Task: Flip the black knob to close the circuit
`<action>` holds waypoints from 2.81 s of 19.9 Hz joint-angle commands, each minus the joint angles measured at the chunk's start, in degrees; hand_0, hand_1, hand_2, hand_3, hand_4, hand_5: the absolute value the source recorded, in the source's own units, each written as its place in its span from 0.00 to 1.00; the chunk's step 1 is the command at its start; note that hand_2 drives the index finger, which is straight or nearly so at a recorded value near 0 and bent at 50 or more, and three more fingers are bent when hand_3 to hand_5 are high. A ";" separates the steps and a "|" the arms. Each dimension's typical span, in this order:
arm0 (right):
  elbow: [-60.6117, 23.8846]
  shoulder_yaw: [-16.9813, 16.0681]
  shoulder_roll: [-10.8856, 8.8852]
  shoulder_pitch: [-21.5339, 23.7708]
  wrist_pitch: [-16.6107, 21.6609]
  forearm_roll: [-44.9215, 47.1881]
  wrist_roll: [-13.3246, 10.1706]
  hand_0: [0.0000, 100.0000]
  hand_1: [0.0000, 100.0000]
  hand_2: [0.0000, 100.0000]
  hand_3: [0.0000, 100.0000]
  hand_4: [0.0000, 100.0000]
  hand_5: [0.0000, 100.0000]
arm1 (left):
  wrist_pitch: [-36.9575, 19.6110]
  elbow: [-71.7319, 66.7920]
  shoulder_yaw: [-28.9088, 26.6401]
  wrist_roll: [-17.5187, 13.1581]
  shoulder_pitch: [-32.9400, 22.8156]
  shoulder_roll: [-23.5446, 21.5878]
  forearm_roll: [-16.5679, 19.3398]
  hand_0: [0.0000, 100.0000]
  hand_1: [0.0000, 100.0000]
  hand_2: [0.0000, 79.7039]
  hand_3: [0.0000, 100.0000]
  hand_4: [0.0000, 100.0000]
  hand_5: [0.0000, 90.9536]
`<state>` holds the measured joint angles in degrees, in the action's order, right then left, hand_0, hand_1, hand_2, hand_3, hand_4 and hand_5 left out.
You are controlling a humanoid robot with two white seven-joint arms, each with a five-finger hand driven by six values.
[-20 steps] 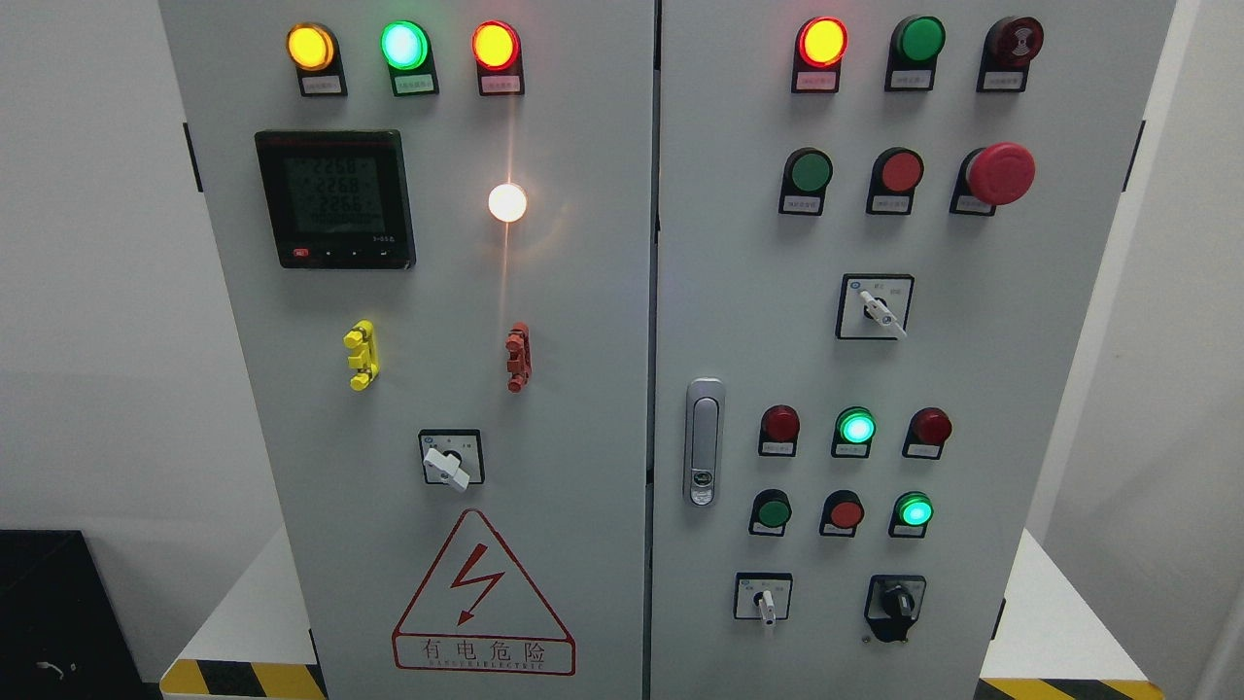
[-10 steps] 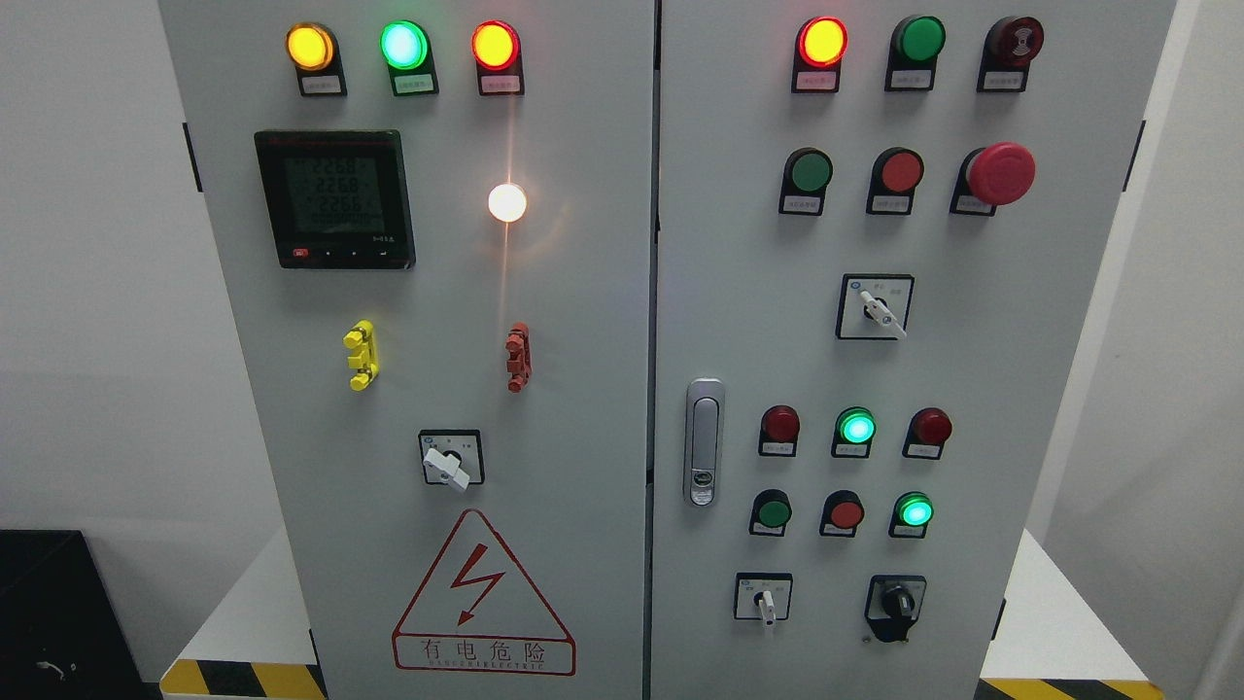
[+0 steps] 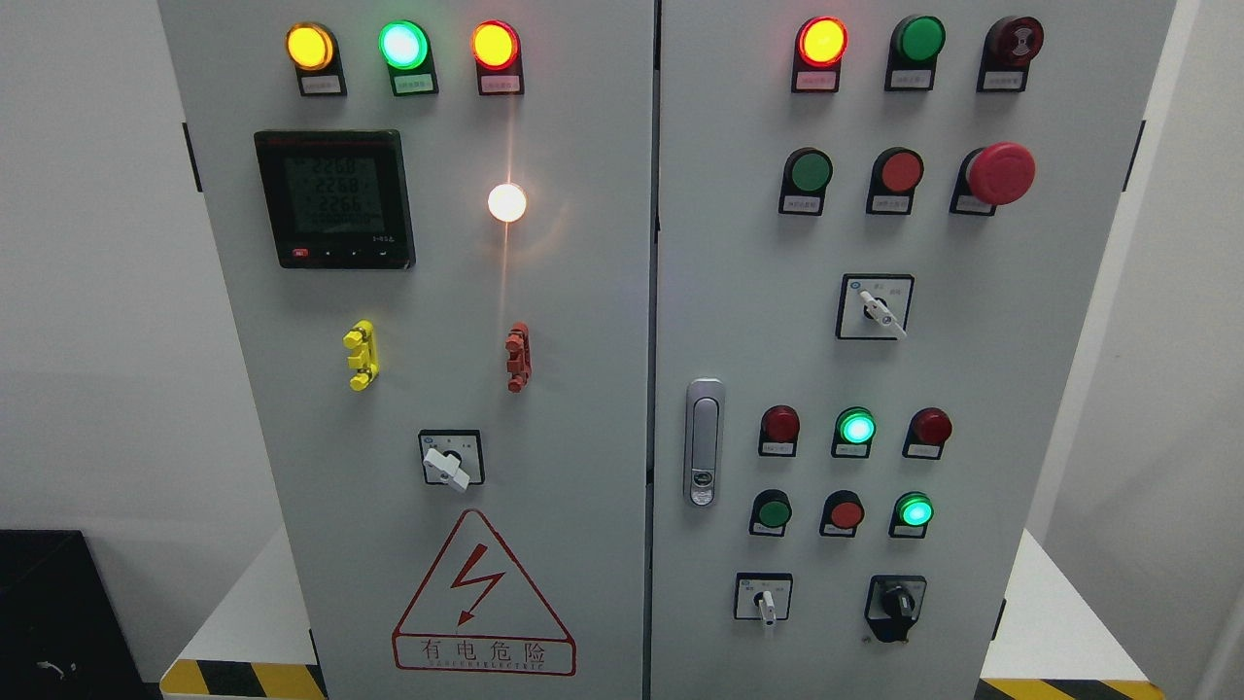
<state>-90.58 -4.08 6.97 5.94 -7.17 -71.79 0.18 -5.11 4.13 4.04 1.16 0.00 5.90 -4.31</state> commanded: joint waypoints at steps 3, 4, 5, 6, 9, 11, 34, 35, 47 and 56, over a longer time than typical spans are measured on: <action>-8.21 -0.49 0.33 -3.39 -1.61 -1.77 2.53 0.00 0.00 0.94 1.00 0.98 1.00 | 0.01 0.00 0.00 -0.02 -0.35 -0.01 0.00 0.12 0.56 0.00 0.00 0.00 0.00; -8.21 -0.49 0.33 -4.18 -2.49 -2.03 3.68 0.00 0.00 0.94 1.00 0.98 1.00 | 0.01 0.00 0.00 -0.02 -0.35 -0.01 0.00 0.12 0.56 0.00 0.00 0.00 0.00; -8.21 -0.49 0.42 -4.97 -3.02 -2.12 4.12 0.00 0.00 0.94 1.00 0.98 1.00 | 0.01 0.00 0.00 -0.02 -0.35 -0.01 0.00 0.12 0.56 0.00 0.00 0.00 0.00; -8.13 -0.49 0.42 -5.67 -3.12 -2.21 4.30 0.00 0.00 0.94 1.00 0.98 1.00 | 0.01 0.00 0.00 -0.02 -0.35 -0.01 0.00 0.12 0.56 0.00 0.00 0.00 0.00; -8.12 -0.49 0.77 -7.17 -3.29 -2.91 5.35 0.00 0.00 0.94 1.00 0.98 1.00 | 0.01 0.00 0.00 -0.02 -0.35 0.07 0.00 0.12 0.56 0.00 0.00 0.00 0.00; -8.12 -0.41 0.68 -7.87 -3.99 -3.79 6.76 0.00 0.00 0.94 1.00 0.98 1.00 | 0.01 0.00 0.00 -0.02 -0.35 0.07 0.00 0.12 0.56 0.00 0.00 0.00 0.00; -9.35 -4.18 -0.11 -15.43 -4.00 -9.16 14.06 0.00 0.00 0.94 1.00 0.99 1.00 | 0.01 0.00 0.00 -0.02 -0.35 0.07 0.00 0.12 0.56 0.00 0.00 0.00 0.00; -9.35 -4.19 -0.20 -15.78 -4.00 -9.16 14.06 0.00 0.00 0.94 1.00 0.99 1.00 | 0.01 0.00 0.00 -0.02 -0.35 -0.01 -0.08 0.12 0.56 0.00 0.00 0.00 0.00; -8.30 -4.89 -0.64 -17.46 -4.26 -9.07 14.41 0.00 0.00 0.94 1.00 0.99 1.00 | 0.01 0.00 0.00 -0.02 -0.35 -0.01 0.00 0.12 0.56 0.00 0.00 0.00 0.00; -7.60 -5.15 -0.37 -19.04 -4.96 -8.54 14.32 0.00 0.00 0.94 1.00 0.99 1.00 | 0.01 0.00 0.00 -0.02 -0.35 -0.01 0.00 0.12 0.56 0.00 0.00 0.00 0.00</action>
<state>-98.83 -8.73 6.51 -12.00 -12.14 -80.56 14.71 -5.11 4.13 4.04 1.18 0.00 5.91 -4.31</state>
